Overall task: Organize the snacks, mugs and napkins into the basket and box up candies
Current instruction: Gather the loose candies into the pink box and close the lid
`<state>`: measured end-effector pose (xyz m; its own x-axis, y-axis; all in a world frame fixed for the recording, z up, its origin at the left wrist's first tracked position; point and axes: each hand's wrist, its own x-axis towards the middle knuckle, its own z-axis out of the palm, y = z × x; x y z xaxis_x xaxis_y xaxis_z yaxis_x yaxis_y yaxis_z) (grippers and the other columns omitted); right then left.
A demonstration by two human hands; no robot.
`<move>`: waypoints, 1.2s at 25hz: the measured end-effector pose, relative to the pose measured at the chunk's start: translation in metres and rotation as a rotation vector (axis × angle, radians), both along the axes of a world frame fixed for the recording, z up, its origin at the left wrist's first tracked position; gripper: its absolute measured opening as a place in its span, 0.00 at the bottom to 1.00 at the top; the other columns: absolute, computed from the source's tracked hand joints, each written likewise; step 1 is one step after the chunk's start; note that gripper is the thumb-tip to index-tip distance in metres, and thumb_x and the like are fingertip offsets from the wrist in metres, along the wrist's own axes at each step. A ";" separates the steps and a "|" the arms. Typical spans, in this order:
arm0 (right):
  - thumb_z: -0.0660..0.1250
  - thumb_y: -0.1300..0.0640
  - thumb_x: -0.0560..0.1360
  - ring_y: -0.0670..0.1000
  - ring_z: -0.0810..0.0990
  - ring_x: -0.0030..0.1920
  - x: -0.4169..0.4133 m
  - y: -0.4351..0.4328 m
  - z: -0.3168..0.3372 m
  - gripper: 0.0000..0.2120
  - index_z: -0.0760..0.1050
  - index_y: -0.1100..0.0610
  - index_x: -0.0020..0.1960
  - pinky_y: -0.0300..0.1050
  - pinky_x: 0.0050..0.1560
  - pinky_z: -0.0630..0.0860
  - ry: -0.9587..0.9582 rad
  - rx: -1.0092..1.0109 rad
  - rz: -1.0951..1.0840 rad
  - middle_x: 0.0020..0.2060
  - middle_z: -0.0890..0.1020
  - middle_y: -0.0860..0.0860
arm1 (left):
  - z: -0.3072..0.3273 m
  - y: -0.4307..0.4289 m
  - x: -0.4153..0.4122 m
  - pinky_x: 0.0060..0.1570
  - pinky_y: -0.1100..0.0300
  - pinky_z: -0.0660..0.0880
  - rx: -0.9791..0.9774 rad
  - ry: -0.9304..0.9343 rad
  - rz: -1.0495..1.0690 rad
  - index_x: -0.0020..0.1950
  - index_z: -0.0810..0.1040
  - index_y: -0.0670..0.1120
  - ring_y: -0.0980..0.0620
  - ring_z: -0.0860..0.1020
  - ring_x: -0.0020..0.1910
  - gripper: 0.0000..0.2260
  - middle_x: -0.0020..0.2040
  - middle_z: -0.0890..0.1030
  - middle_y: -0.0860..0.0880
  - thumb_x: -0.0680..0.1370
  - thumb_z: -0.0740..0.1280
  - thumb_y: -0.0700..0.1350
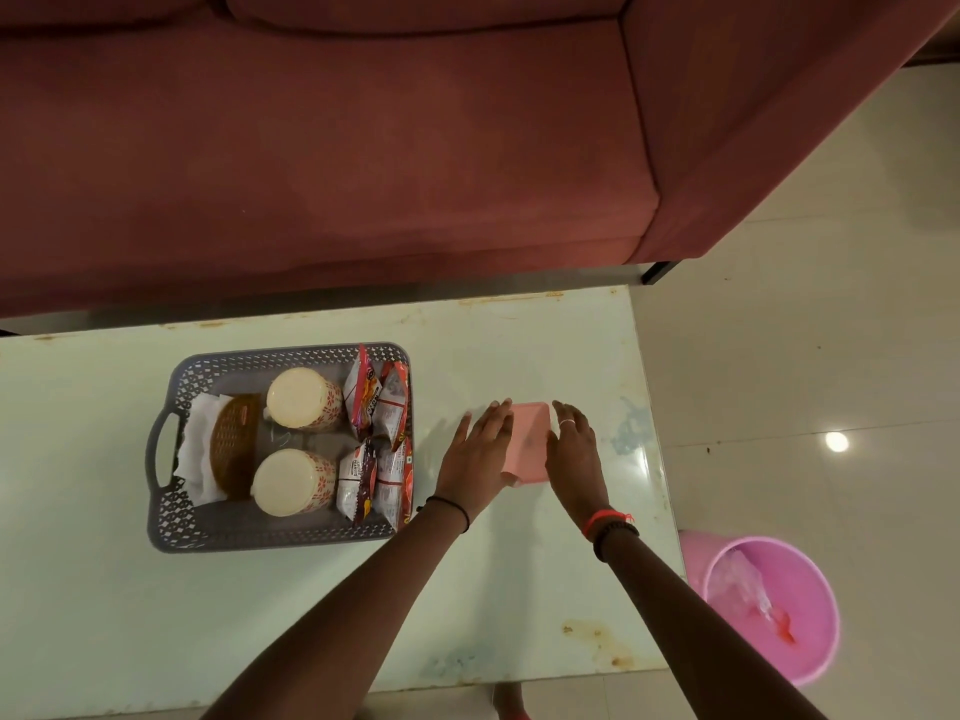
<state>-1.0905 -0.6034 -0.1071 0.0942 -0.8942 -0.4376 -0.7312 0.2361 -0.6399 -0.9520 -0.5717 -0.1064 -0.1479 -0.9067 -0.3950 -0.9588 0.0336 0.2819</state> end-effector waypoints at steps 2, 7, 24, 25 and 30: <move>0.53 0.66 0.79 0.56 0.71 0.67 0.001 -0.015 -0.003 0.20 0.66 0.61 0.70 0.49 0.64 0.71 -0.011 0.069 0.000 0.68 0.72 0.56 | 0.003 -0.006 -0.006 0.75 0.51 0.51 0.019 -0.039 0.017 0.74 0.54 0.41 0.48 0.57 0.75 0.37 0.78 0.53 0.45 0.73 0.70 0.49; 0.55 0.65 0.78 0.58 0.79 0.51 0.005 -0.042 -0.009 0.13 0.78 0.65 0.54 0.42 0.49 0.73 -0.014 0.120 -0.042 0.50 0.82 0.60 | 0.012 -0.012 -0.020 0.75 0.55 0.56 0.086 -0.030 0.127 0.74 0.52 0.37 0.46 0.58 0.75 0.37 0.77 0.53 0.43 0.73 0.70 0.43; 0.61 0.72 0.74 0.57 0.78 0.47 -0.009 -0.051 -0.001 0.11 0.77 0.70 0.53 0.58 0.57 0.78 -0.298 0.463 -0.339 0.46 0.80 0.61 | 0.013 -0.016 -0.029 0.75 0.55 0.54 0.079 0.001 0.196 0.75 0.48 0.36 0.45 0.55 0.76 0.31 0.78 0.49 0.42 0.78 0.62 0.37; 0.61 0.74 0.73 0.57 0.78 0.48 -0.012 -0.046 0.000 0.11 0.76 0.70 0.54 0.57 0.58 0.78 -0.306 0.491 -0.336 0.47 0.80 0.61 | 0.013 -0.016 -0.029 0.75 0.55 0.54 0.081 -0.001 0.194 0.75 0.48 0.36 0.45 0.55 0.76 0.31 0.78 0.49 0.42 0.78 0.62 0.36; 0.67 0.75 0.70 0.58 0.78 0.48 -0.026 -0.030 0.005 0.10 0.75 0.71 0.51 0.54 0.57 0.78 -0.316 0.600 -0.346 0.45 0.79 0.63 | 0.013 -0.014 -0.030 0.75 0.55 0.55 0.073 0.002 0.217 0.75 0.47 0.36 0.45 0.54 0.76 0.31 0.78 0.49 0.42 0.77 0.62 0.36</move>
<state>-1.1167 -0.6336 -0.1025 0.0532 -0.5130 -0.8568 -0.3558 0.7919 -0.4962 -0.9822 -0.5860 -0.0939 0.0463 -0.8865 -0.4603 -0.9407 -0.1937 0.2784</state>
